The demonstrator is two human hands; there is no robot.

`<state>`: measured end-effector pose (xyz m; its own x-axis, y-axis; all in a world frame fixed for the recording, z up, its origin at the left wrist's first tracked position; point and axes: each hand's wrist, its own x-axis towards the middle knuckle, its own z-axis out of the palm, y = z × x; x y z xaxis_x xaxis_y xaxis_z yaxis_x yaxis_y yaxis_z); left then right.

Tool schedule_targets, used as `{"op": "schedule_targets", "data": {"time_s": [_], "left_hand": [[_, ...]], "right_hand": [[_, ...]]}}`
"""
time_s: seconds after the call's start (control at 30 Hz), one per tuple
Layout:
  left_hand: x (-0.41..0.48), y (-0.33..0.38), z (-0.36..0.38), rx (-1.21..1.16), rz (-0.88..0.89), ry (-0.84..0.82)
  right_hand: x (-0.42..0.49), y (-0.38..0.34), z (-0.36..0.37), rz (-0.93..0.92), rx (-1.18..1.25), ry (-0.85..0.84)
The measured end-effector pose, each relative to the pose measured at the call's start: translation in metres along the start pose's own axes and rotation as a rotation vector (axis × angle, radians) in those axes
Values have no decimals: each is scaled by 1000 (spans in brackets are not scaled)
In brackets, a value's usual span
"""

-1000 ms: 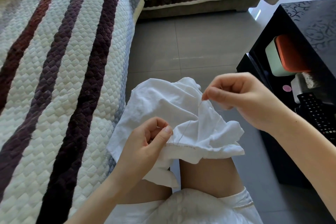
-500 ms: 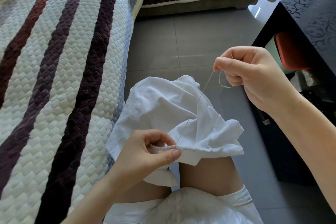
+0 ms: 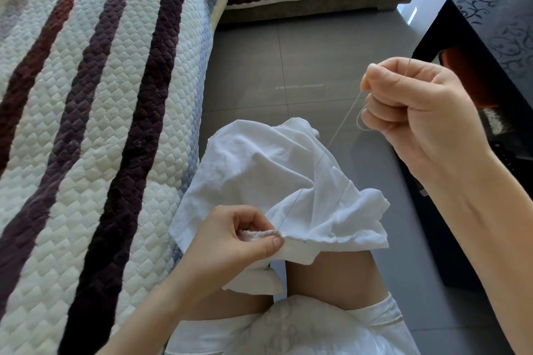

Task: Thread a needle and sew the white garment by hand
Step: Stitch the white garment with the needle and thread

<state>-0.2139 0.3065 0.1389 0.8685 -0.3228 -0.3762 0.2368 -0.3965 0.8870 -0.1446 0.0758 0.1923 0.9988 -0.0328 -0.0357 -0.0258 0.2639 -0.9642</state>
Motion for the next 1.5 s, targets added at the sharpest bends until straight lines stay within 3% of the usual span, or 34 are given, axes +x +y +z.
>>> {"op": "schedule_targets", "data": {"time_s": [0.13,0.27,0.4,0.47,0.53,0.6,0.67,0.8,0.93,1.03,1.17,1.5], "left_hand": [[4,-2,3,117,18,98],[9,-7,3,209,-11,155],[8,-2,-1,160,-34,63],[7,4,-4,46,-61,-6],[3,8,-6,-68,-84,-60],[1,9,-7,-161,-89,-82],[-1,10,-6,-224,-91,-78],[-1,13,-6,-325,-114,-69],[0,15,-5,-333,-115,-81],[1,16,-4,-327,-109,-81],[1,15,-5,-324,-111,-75],[5,10,-5,-221,-44,-87]], "right_hand": [[-1,-10,5,215,295,-153],[3,-8,3,282,402,-45],[15,2,-10,296,471,147],[23,11,-18,252,299,223],[26,20,-20,171,-101,260],[22,32,-23,139,-462,203],[9,40,-16,34,-642,87],[-31,50,3,-150,-663,-277],[-52,59,7,-61,-673,-497],[-55,60,8,50,-688,-521],[-55,63,7,-34,-854,-511],[-53,66,6,-67,-809,-565]]}}
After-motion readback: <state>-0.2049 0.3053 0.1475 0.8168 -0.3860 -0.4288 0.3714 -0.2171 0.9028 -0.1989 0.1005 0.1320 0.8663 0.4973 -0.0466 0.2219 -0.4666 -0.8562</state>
